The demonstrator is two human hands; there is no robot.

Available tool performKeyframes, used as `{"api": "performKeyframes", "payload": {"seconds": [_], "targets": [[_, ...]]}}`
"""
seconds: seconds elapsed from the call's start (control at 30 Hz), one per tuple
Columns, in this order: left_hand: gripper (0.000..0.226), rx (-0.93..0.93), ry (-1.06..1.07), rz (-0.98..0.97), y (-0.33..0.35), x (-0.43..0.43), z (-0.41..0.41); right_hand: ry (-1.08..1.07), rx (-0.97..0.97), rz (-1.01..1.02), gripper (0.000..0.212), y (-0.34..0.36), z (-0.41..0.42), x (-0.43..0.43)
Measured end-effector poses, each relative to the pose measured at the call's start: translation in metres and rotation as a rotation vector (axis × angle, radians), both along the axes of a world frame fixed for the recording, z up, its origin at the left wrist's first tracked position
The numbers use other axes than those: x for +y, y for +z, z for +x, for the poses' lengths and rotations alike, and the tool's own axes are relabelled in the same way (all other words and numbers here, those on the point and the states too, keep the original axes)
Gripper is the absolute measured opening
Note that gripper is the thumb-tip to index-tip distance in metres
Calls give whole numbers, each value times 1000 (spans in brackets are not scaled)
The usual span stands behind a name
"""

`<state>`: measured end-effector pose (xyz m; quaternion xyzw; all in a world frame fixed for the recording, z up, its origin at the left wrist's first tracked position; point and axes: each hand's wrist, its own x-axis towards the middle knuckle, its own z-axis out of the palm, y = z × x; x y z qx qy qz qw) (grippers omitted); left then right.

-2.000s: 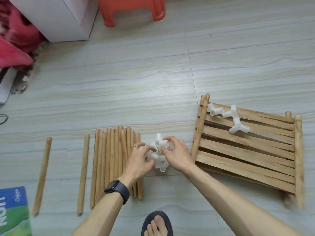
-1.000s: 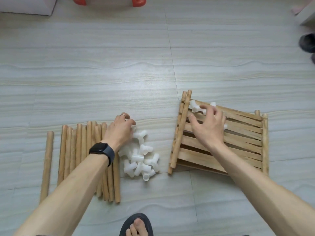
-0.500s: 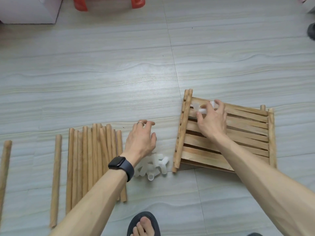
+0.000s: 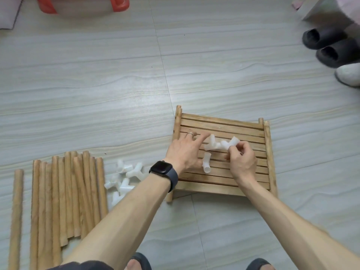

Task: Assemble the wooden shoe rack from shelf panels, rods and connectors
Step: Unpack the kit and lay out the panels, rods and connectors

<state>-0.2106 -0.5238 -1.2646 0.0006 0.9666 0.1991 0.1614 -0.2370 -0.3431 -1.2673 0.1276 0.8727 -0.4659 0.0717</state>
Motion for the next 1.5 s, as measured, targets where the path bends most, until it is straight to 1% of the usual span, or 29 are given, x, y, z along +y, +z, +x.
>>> {"api": "performKeyframes", "payload": {"seconds": [0.07, 0.13, 0.2, 0.3, 0.37, 0.43, 0.53, 0.6, 0.63, 0.7, 0.8, 0.87, 0.9, 0.93, 1.0, 1.07, 1.13, 1.17, 1.23, 1.3, 1.33, 1.4, 1.43, 1.5], "targets": [[73, -72, -43, 11, -5, 12, 2, 4, -38, 43, 12, -6, -5, 13], [62, -59, -1, 51, -9, 24, 10, 37, -92, 96, 12, -14, -8, 24], [68, -20, 26, 76, -10, 34, 18, 76, -120, 124, 17, -23, -5, 34], [84, -31, -59, 11, -10, 45, 20, 96, -81, 140, 27, -29, 0, 37], [82, -28, -73, -41, -11, 51, 17, 79, -113, 120, 30, -29, -1, 35], [73, -15, 4, -11, -12, 56, 11, 60, -178, 86, 31, -28, -5, 35], [77, -9, 147, 81, -9, 61, 2, 59, -225, 51, 24, -26, -8, 38], [77, 55, 184, 101, -3, 65, -6, 52, -226, 25, 24, -27, -9, 40], [74, 98, 178, 81, -1, 68, -11, 44, -225, 13, 25, -27, -9, 40], [61, 146, 107, -17, 2, 73, -22, 34, -228, 3, 26, -28, -9, 39], [39, 84, 32, -164, 1, 77, -30, 42, -223, 20, 25, -29, -8, 38], [34, 56, 35, -165, 0, 76, -28, 52, -228, 35, 26, -29, -9, 39], [33, 57, 50, -120, 0, 72, -26, 52, -235, 34, 27, -27, -9, 39], [32, 60, 87, -38, 1, 66, -22, 48, -238, 34, 26, -25, -9, 39], [28, 107, 230, 168, 7, 45, -10, 47, -190, 50, 21, -18, -4, 36], [26, 209, 396, 272, 12, 11, 13, 81, -89, 38, 16, -5, 8, 26], [27, 264, 554, 256, 10, -35, 46, 166, 1, 11, 16, 12, 25, 6], [27, 248, 641, 221, 8, -59, 65, 228, 27, -14, 15, 17, 35, -8], [27, 145, 831, 173, 1, -103, 102, 381, 40, -51, 5, 21, 55, -38], [30, 21, 988, 193, -6, -134, 128, 551, 7, -64, 12, 18, 78, -69], [30, -33, 1018, 202, -9, -144, 136, 624, -44, -63, 11, 13, 89, -84], [32, -108, 990, 243, -16, -156, 143, 745, -146, -33, 8, 4, 109, -112], [33, -131, 964, 298, -18, -159, 143, 769, -174, -16, 6, -1, 117, -124], [36, -173, 916, 428, -22, -161, 139, 750, -201, 42, 8, -11, 129, -145]]}}
